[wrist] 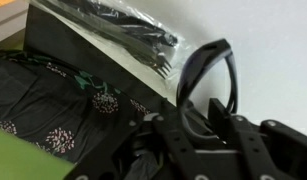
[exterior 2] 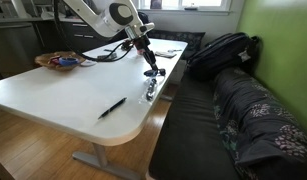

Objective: Place the sunglasses next to the packet

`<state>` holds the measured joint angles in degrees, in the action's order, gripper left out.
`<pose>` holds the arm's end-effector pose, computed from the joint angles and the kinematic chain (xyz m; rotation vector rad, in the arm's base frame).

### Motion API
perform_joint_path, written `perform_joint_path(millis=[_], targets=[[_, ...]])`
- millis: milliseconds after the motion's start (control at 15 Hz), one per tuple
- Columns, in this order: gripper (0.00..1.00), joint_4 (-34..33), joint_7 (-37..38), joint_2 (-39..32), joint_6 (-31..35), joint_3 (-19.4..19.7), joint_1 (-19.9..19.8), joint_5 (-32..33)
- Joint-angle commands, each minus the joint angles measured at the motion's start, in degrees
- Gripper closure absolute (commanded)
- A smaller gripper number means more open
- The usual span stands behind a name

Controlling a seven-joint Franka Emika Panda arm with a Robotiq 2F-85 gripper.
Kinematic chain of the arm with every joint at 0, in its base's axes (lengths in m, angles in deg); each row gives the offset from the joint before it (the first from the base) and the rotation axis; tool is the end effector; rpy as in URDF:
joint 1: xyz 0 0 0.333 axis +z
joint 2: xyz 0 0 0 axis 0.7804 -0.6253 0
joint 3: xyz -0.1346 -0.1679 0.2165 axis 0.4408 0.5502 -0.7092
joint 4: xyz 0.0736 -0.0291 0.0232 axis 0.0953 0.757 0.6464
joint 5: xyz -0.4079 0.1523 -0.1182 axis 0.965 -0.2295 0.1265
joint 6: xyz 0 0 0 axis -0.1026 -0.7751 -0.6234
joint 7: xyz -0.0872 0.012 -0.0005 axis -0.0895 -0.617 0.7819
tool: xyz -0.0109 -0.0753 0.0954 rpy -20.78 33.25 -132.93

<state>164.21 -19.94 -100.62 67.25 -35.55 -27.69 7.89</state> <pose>0.7641 -0.0401 0.1037 2.6183 -0.6713 0.4769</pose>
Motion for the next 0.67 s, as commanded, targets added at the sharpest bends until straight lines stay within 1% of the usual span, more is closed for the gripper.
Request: perform_joint_path(millis=[0, 67, 133, 200, 267, 333, 400, 467, 533, 600], targets=[[0.22, -0.5, 2.12, 1.04, -1.58, -2.26, -1.72, 3.11], [0.16, -0.49, 2.16, 1.19, -1.5, -2.52, -1.83, 3.46], [0.07, -0.22, 2.18, 1.55, -1.14, -2.69, -1.78, 3.86], [0.01, 0.22, 2.06, 2.14, -0.65, -2.89, -1.62, 4.21], [0.0, 1.01, 1.61, 3.07, 0.56, -3.2, -1.39, 4.71], [0.0, 2.57, 0.52, 4.64, 3.75, -4.01, -1.32, 5.32], [0.0, 4.28, -0.64, 6.11, 8.55, -4.85, -1.34, 5.89], [0.0, 6.21, -0.83, 7.82, 12.29, -4.89, -0.54, 6.46], [0.0, 0.49, 0.87, 3.27, 7.25, -3.99, -1.37, 5.57], [0.0, 1.5, 0.51, 4.36, 9.59, -4.25, -1.02, 5.63]])
